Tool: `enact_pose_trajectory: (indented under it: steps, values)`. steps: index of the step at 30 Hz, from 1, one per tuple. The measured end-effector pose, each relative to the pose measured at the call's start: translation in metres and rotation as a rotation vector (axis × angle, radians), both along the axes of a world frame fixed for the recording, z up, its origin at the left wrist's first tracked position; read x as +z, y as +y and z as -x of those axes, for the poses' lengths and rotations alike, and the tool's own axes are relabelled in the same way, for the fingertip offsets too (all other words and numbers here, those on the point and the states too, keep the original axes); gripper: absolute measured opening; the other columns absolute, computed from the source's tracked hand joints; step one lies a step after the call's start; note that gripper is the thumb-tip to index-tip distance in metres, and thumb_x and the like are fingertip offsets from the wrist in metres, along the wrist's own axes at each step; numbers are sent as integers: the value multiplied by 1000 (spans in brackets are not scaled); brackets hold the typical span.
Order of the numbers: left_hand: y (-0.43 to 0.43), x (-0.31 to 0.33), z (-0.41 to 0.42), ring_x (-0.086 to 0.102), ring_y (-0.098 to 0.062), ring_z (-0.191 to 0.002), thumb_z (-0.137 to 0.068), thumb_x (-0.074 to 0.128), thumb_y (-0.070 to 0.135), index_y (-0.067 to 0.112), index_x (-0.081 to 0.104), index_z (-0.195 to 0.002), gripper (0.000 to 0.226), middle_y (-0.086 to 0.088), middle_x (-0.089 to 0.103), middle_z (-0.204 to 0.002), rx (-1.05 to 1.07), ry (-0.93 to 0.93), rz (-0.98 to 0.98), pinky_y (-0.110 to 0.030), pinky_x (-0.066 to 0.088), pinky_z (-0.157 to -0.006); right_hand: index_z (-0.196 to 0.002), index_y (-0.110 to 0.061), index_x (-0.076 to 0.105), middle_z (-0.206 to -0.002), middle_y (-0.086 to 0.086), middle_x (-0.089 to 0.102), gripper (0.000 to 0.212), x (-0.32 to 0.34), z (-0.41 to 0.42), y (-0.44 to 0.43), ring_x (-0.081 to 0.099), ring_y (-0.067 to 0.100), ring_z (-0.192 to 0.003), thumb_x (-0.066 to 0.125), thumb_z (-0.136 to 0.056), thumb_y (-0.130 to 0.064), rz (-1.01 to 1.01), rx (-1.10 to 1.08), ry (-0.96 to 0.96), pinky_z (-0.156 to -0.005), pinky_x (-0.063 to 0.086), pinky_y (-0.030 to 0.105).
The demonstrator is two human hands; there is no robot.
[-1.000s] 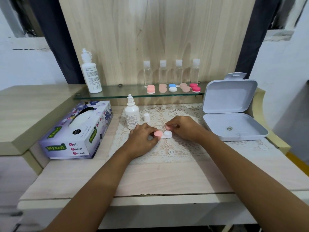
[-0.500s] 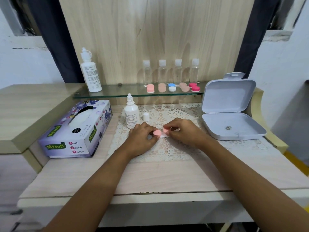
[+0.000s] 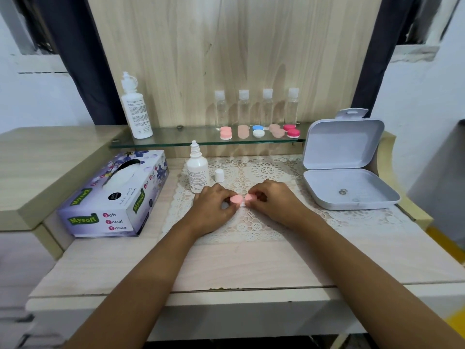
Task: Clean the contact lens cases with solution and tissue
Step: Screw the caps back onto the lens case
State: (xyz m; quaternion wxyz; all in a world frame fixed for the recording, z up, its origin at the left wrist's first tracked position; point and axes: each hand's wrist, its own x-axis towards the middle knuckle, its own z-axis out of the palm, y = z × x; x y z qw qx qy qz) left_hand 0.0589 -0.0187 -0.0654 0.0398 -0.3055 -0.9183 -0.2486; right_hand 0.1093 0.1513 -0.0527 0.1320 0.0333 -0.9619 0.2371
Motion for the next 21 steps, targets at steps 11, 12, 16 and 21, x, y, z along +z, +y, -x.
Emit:
enact_pose_trajectory:
  steps: [11, 12, 16, 21]
  values:
    - [-1, 0, 0, 42, -20, -111, -92, 50, 40, 28, 60, -120, 32, 3, 53, -109, -4, 6, -6, -40, 32, -101, -107, -14, 65, -99, 4, 61, 33, -4, -1, 1, 54, 12, -88, 68, -81, -33, 61, -19, 10, -72, 36, 18]
    - [-1, 0, 1, 42, -21, -111, -92, 50, 40, 28, 60, -120, 32, 3, 53, -109, -3, 8, -5, -40, 33, -100, -112, -15, 63, -100, 3, 61, 36, -4, -2, 2, 55, 13, -90, 67, -82, -33, 63, -7, 1, -75, 38, 18]
    - [0, -1, 1, 43, -21, -111, -92, 50, 40, 26, 60, -120, 33, 2, 54, -110, -5, 9, -3, -41, 33, -100, -120, -18, 60, -98, 0, 54, 34, -4, -2, 6, 53, 14, -92, 59, -86, -25, 35, 29, -28, -77, 36, 18]
    - [0, -1, 1, 42, -20, -112, -92, 51, 39, 27, 60, -120, 32, 3, 54, -111, -7, 7, -10, -41, 32, -101, -97, -12, 64, -88, -1, 53, 31, -7, 1, 5, 53, 14, -84, 69, -79, -37, 59, -28, 1, -69, 35, 20]
